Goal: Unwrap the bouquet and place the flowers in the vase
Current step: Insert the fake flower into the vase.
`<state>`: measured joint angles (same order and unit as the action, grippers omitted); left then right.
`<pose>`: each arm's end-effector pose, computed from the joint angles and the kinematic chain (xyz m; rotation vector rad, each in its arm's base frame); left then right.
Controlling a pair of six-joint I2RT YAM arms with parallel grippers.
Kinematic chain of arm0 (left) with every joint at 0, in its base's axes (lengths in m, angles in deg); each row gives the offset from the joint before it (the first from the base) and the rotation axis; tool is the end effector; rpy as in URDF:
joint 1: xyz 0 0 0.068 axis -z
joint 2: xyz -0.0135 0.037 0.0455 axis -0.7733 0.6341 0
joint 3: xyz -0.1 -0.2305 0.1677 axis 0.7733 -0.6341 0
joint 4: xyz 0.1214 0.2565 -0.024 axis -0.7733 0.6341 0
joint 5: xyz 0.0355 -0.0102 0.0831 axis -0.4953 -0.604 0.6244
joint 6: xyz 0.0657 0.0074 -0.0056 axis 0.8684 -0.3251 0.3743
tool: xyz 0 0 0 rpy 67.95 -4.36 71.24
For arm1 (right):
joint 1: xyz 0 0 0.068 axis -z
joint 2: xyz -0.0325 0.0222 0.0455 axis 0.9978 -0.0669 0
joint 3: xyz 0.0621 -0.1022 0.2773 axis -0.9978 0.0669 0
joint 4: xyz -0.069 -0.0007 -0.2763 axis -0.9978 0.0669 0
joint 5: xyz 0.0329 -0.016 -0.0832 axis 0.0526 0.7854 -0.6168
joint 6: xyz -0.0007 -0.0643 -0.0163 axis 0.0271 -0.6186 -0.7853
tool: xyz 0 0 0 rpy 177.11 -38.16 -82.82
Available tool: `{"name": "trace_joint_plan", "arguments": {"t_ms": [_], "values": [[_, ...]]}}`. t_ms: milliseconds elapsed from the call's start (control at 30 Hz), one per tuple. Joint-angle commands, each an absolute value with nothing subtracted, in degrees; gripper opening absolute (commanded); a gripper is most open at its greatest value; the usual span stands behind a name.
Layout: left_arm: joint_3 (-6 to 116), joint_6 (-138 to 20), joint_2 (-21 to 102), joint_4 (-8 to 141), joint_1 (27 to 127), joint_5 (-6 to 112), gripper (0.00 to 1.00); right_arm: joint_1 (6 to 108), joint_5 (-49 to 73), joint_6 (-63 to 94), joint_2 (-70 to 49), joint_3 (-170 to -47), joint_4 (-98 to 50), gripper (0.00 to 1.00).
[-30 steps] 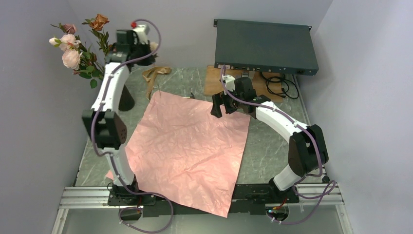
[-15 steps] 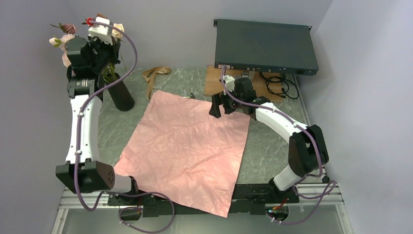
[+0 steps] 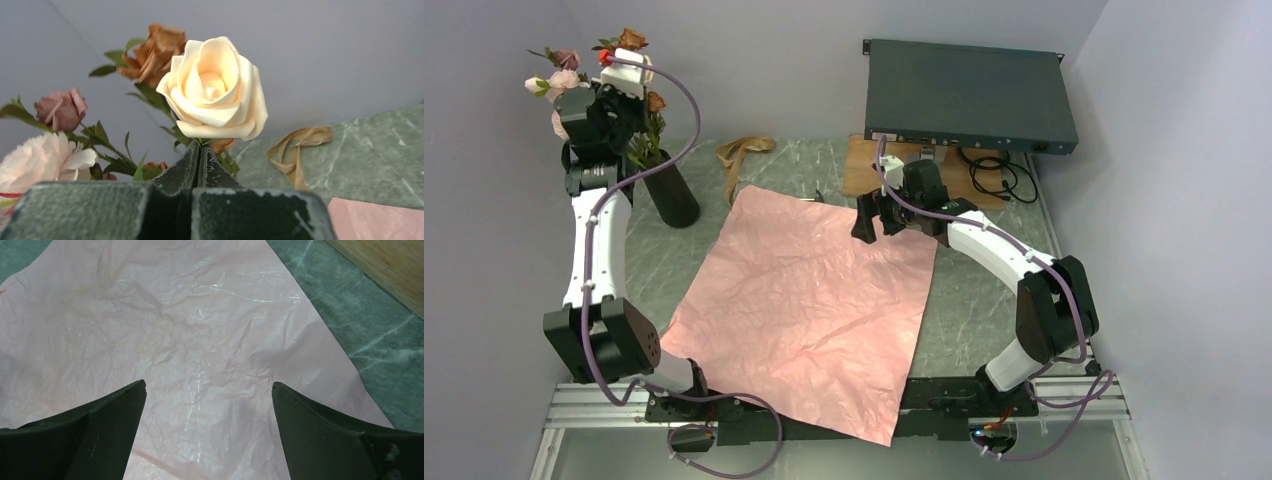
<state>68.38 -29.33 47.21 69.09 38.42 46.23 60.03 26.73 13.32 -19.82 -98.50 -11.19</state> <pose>0.3635 0.0647 0.4893 0.2833 1.4901 0.2191 0.3394 0.1892 0.2724 -0.6406 2.1863 0.7331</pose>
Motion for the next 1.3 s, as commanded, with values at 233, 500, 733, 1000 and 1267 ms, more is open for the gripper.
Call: {"name": "trace_joint_plan", "arguments": {"t_ms": [233,500,733,1000,1267], "values": [[70.34,-33.22,53.84,65.89,35.45,45.33,0.0,59.89,25.15,13.75,-17.65,-97.95,-12.74,1.0],[68.32,-35.45,54.5,68.78,35.11,45.05,0.0,59.9,25.34,13.2,-19.37,-99.8,-12.12,1.0],[65.56,-37.4,52.42,74.37,35.04,46.96,0.13,59.89,25.72,12.07,-19.93,-100.24,-11.76,1.0],[65.71,-38.25,51.46,83.35,35.03,50.2,0.34,59.89,26.41,12.24,-20.48,-100.48,-11.88,1.0],[68.98,-38.39,51.71,91.4,35.01,51.43,0.48,59.89,26.33,11.65,-19.81,-100.04,-11.66,1.0]]}}
